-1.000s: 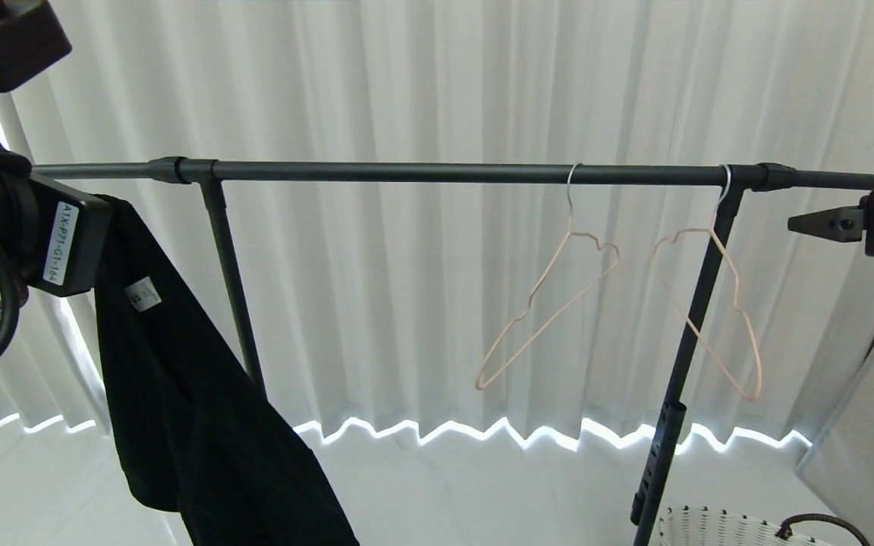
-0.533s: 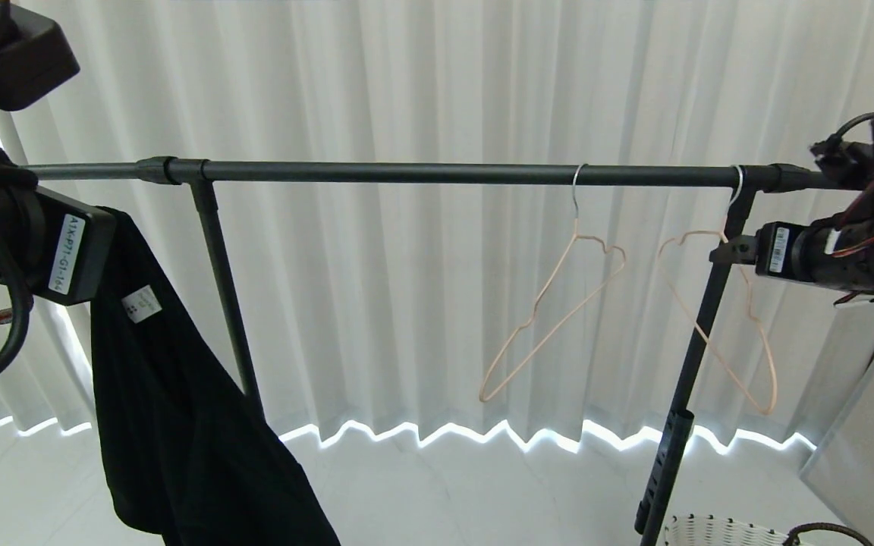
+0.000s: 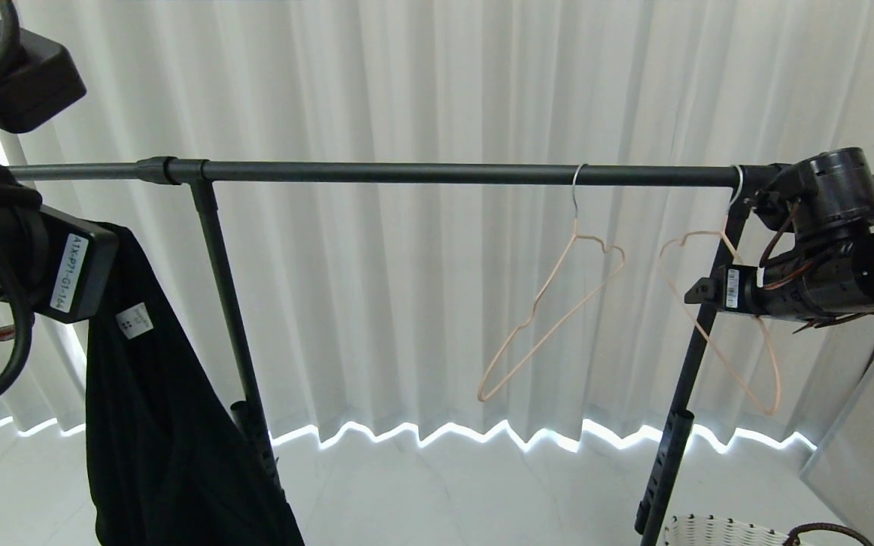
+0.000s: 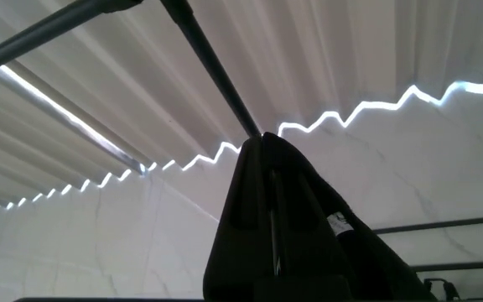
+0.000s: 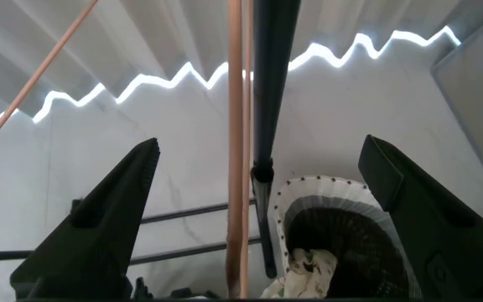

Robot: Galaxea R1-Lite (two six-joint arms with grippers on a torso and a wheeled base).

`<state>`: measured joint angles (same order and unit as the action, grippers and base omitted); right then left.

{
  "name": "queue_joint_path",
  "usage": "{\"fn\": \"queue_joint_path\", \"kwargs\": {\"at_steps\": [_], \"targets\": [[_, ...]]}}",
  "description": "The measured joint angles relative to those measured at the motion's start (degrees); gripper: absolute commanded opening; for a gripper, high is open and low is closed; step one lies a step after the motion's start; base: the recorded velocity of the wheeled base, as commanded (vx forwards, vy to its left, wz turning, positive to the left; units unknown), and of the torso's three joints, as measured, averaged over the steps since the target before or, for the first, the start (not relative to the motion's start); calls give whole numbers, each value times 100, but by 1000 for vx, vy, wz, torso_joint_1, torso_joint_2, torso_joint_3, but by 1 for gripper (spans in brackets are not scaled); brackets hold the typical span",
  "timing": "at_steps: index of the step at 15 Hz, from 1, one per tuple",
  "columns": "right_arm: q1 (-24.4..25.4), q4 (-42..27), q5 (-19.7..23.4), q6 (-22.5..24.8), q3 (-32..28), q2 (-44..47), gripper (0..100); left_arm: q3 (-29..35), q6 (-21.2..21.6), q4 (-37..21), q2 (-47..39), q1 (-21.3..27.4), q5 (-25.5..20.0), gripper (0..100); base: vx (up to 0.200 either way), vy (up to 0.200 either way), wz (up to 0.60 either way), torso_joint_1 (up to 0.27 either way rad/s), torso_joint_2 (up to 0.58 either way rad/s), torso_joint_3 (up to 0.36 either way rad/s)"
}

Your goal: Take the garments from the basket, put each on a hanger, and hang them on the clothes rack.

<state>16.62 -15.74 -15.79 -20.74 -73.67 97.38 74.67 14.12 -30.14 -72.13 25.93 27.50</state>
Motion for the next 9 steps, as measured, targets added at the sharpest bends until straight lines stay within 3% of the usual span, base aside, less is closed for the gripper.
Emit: {"fn": "queue_joint_path", "kwargs": {"at_steps": [2,3,9], "targets": [[5,-121,-2,0,-22,13,100,-52,-2,2,22,0,-2,0,0,0,0,0,0,0],[5,-174,-2,-1,-28,13,0,-59,-2,6,28,0,-2,0,0,0,0,0,0,0],[24,-434,0,7,-30,-59,0,-50,2,6,37,0,-2,0,0,0,0,0,0,0]]}}
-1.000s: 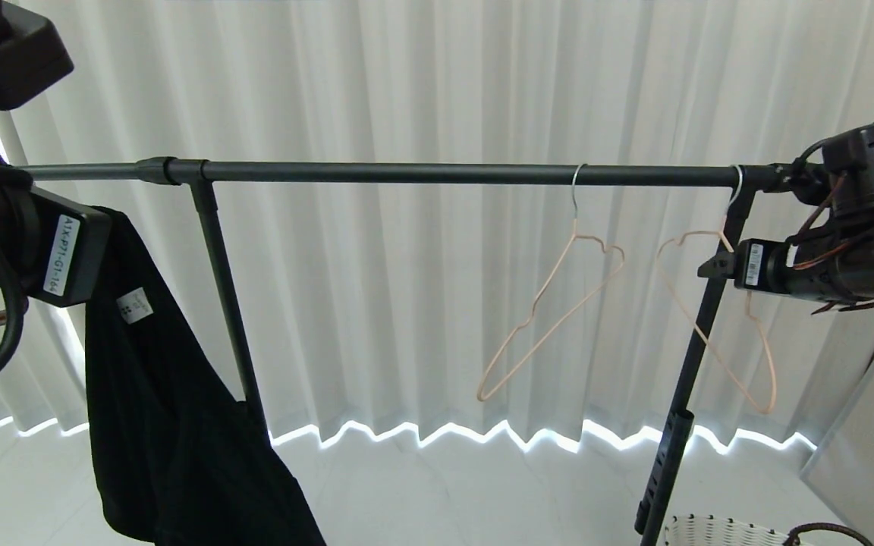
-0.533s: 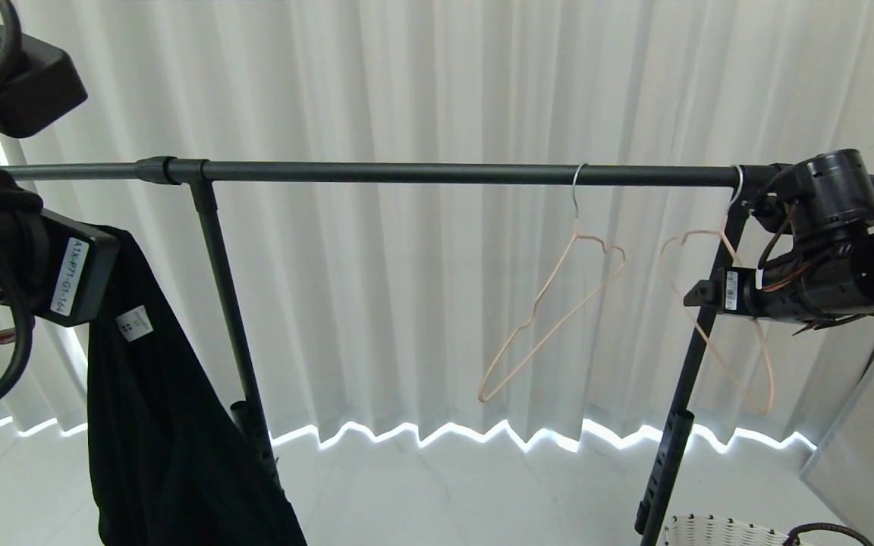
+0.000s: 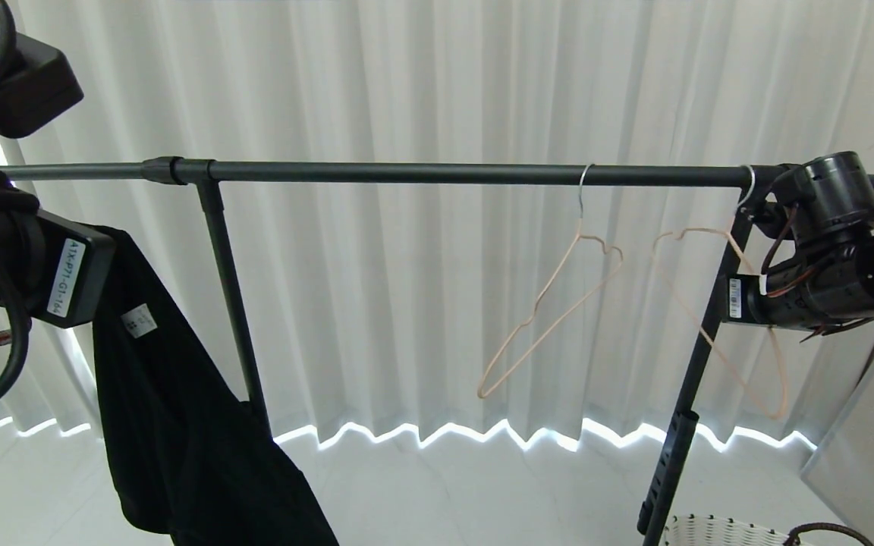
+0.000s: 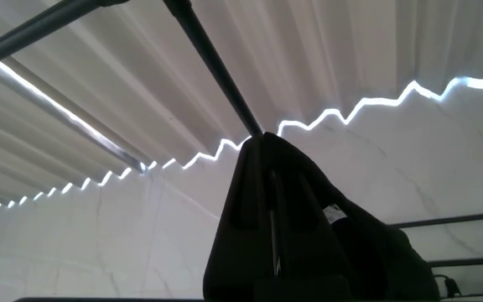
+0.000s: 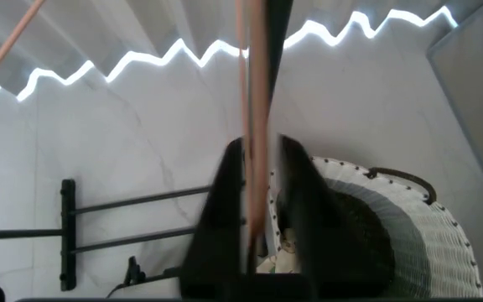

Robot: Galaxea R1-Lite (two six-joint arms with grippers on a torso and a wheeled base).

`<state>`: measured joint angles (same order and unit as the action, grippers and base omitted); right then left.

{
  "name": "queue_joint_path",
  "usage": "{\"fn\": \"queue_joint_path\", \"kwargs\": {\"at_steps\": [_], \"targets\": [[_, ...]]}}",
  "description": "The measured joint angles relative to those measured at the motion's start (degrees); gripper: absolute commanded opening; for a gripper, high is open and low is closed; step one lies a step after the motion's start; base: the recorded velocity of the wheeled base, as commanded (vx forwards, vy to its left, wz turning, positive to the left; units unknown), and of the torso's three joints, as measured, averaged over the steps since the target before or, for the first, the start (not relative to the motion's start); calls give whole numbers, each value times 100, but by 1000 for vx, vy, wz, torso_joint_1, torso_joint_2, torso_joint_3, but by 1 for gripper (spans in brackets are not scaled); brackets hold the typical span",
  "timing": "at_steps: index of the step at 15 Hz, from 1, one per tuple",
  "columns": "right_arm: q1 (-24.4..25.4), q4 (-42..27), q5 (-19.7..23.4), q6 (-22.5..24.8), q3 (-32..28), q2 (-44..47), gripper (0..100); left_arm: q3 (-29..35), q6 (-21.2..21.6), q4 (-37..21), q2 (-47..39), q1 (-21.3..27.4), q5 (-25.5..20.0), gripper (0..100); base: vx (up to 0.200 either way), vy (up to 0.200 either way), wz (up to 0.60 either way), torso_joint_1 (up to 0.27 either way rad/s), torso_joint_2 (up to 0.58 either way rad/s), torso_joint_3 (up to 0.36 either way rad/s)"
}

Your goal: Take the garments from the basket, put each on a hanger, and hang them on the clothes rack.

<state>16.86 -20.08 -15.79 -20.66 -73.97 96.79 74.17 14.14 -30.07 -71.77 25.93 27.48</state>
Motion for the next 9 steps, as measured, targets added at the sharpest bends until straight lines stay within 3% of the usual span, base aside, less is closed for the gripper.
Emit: {"fn": "queue_joint_path", "kwargs": {"at_steps": [9], "targets": [[168,38,30,24,7,-308,0,-16,0,-6,82,-5,2,0,0,0,0,0,0,0]]}}
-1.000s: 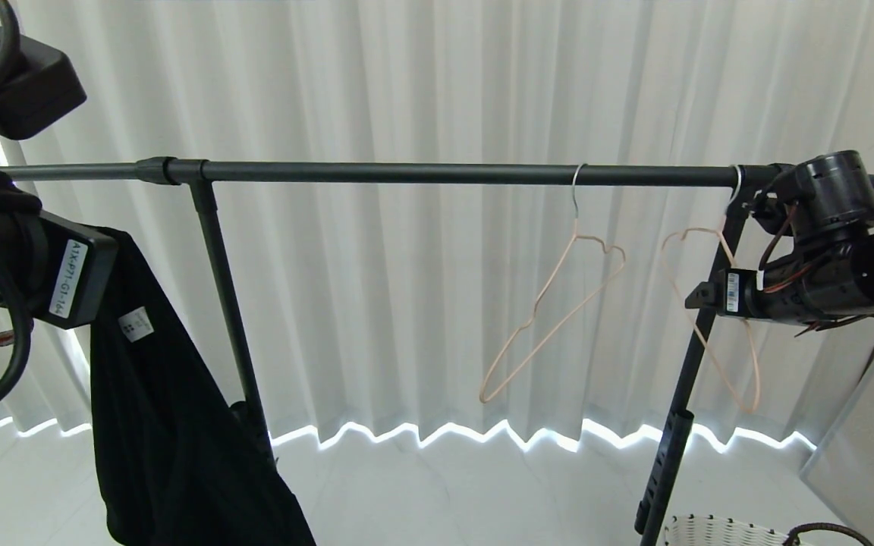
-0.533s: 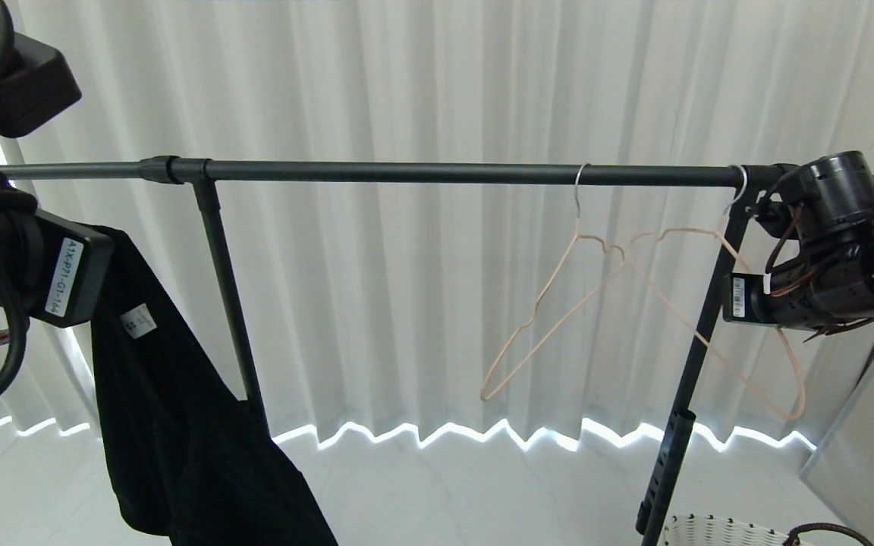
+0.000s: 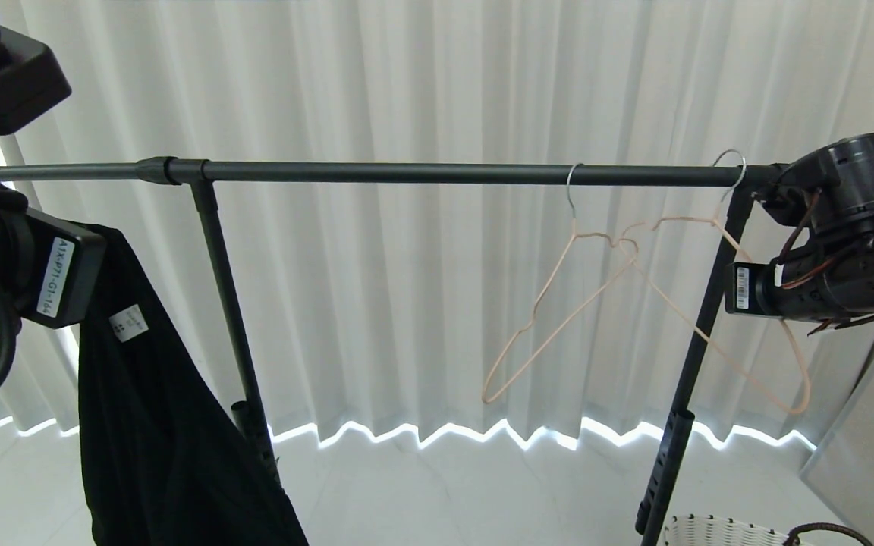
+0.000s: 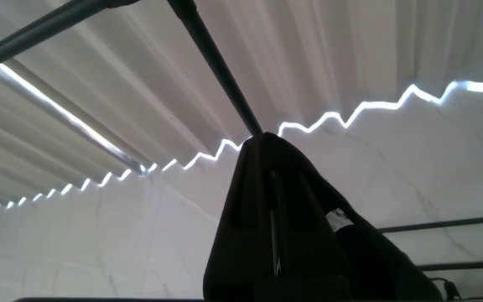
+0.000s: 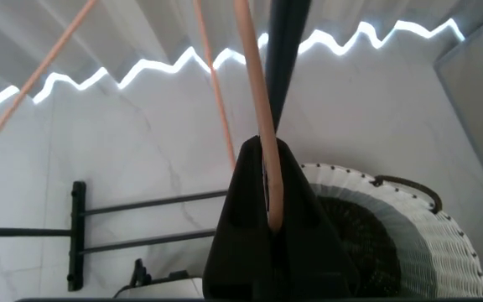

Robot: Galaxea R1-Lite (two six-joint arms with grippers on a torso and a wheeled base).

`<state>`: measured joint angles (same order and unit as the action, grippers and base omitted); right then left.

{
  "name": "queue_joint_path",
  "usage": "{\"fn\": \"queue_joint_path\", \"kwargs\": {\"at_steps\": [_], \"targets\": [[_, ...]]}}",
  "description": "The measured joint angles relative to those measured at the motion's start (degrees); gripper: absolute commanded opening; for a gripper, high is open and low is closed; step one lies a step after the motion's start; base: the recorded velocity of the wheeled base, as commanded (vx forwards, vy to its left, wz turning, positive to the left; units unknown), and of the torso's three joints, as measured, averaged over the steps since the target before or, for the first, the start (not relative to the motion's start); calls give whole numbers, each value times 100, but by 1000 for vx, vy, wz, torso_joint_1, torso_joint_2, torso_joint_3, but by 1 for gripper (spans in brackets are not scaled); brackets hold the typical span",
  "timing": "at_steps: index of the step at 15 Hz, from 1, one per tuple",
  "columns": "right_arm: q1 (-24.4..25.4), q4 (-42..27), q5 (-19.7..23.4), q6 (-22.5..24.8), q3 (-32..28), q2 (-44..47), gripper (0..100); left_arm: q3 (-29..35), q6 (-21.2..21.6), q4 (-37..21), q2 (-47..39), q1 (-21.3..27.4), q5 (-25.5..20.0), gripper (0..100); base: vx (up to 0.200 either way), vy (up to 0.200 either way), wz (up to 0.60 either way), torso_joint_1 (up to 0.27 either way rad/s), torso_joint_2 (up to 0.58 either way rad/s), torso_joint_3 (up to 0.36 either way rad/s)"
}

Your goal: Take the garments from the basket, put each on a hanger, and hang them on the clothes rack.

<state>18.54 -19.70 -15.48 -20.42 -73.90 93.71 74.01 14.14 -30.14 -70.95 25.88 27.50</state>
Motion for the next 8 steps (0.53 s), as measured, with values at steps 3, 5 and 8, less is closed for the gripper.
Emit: {"fn": "queue_joint_path", "kwargs": {"at_steps": [3,5,8], "targets": [[33,85,-4,17,20,-228,0,-11,0,0,72,-6,-2,0,0,0,0,0,0,0],[61,99,-17,28,59,-383,0,-9,2,2,107,-17,0,0,0,0,0,0,0,0],[66,132,-57,182,290,-567,0,0,0,2,141,-13,-2,0,0,0,0,0,0,0]]}}
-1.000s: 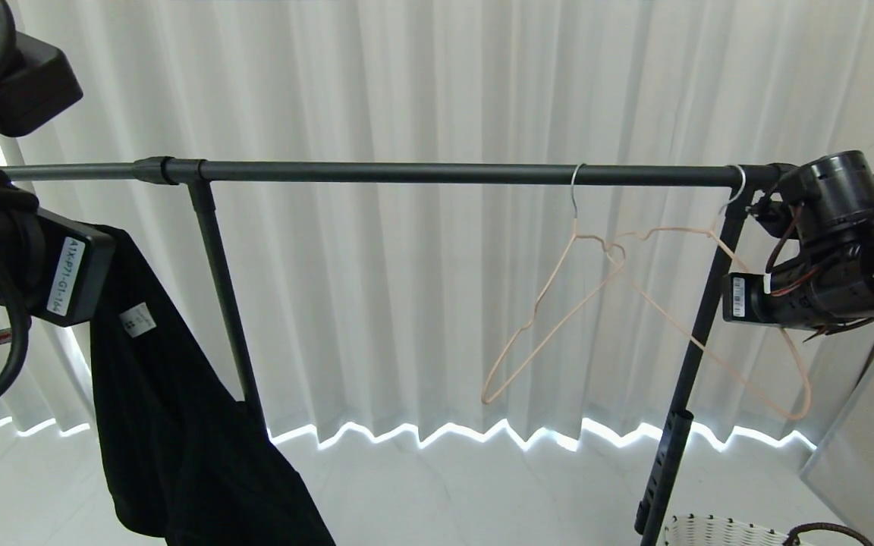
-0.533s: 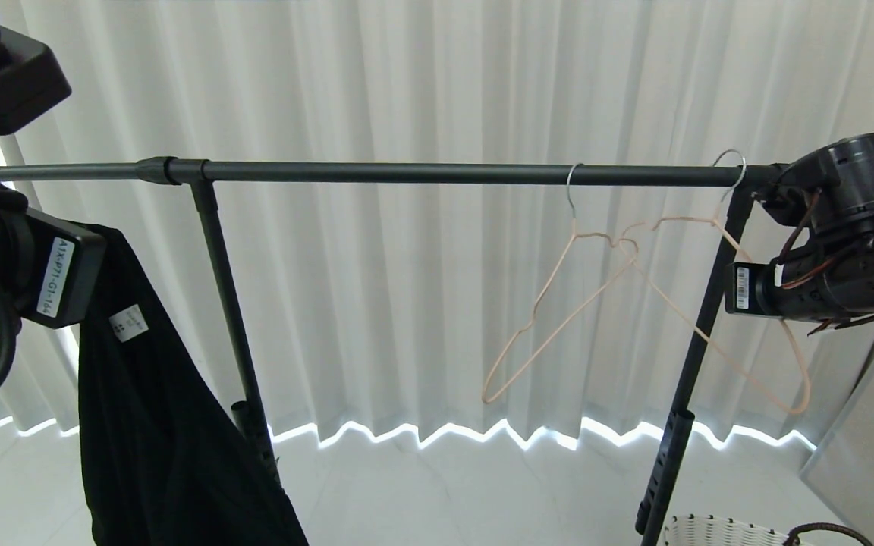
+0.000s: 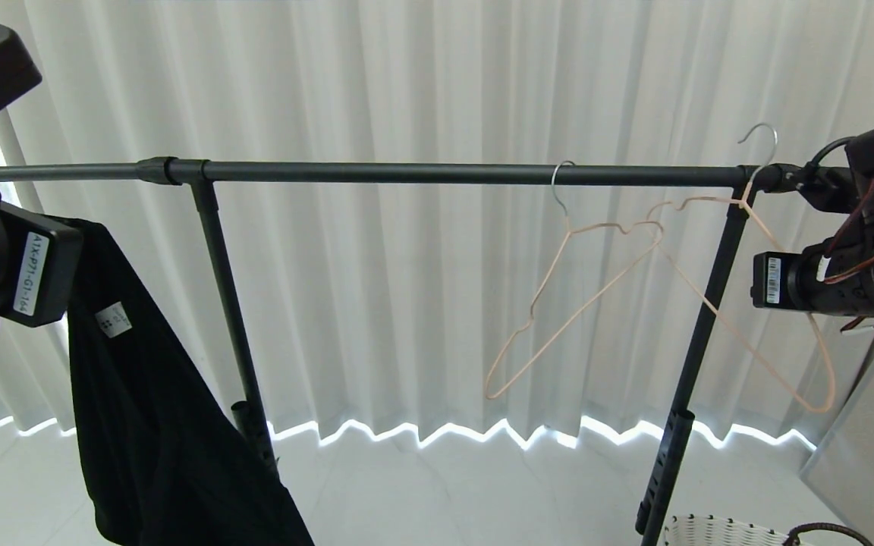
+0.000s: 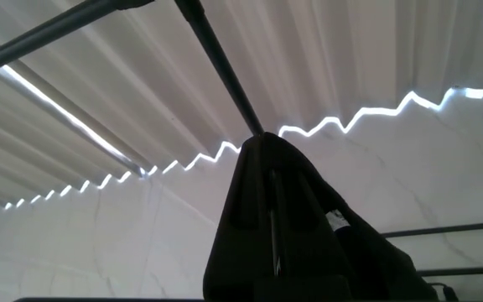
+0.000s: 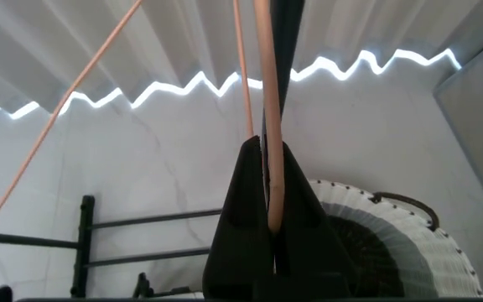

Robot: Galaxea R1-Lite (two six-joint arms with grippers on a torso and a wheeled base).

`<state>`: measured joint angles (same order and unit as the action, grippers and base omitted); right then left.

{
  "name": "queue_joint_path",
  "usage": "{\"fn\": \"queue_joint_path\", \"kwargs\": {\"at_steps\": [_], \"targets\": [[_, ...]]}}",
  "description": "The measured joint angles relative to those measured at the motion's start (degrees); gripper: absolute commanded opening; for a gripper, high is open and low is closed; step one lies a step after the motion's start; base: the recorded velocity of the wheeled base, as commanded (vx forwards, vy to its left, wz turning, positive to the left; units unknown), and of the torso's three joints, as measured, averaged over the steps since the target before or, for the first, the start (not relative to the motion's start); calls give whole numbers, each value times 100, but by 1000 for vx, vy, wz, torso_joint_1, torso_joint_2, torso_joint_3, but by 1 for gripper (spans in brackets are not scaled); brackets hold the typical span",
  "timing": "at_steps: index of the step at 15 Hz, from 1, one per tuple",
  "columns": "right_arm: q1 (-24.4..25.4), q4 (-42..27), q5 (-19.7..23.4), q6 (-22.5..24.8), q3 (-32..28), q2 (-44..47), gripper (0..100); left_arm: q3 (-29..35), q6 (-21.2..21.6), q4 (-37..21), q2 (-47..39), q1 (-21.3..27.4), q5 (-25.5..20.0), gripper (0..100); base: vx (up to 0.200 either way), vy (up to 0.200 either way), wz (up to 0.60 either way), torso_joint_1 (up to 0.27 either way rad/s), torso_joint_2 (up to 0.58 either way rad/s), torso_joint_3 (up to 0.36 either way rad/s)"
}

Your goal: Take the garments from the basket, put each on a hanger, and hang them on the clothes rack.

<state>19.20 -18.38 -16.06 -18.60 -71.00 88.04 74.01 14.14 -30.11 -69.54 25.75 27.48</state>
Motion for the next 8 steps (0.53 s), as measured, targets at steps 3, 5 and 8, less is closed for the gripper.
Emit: {"fn": "queue_joint_path", "kwargs": {"at_steps": [3,5,8], "targets": [[63,73,-33,43,284,-166,0,2,6,0,41,0,2,0,0,0,0,0,0,0],[144,73,-156,44,452,-268,0,7,9,-2,61,0,0,0,0,0,0,0,0,0],[296,156,-406,38,818,-375,0,7,9,0,66,0,2,0,0,0,0,0,0,0]]}}
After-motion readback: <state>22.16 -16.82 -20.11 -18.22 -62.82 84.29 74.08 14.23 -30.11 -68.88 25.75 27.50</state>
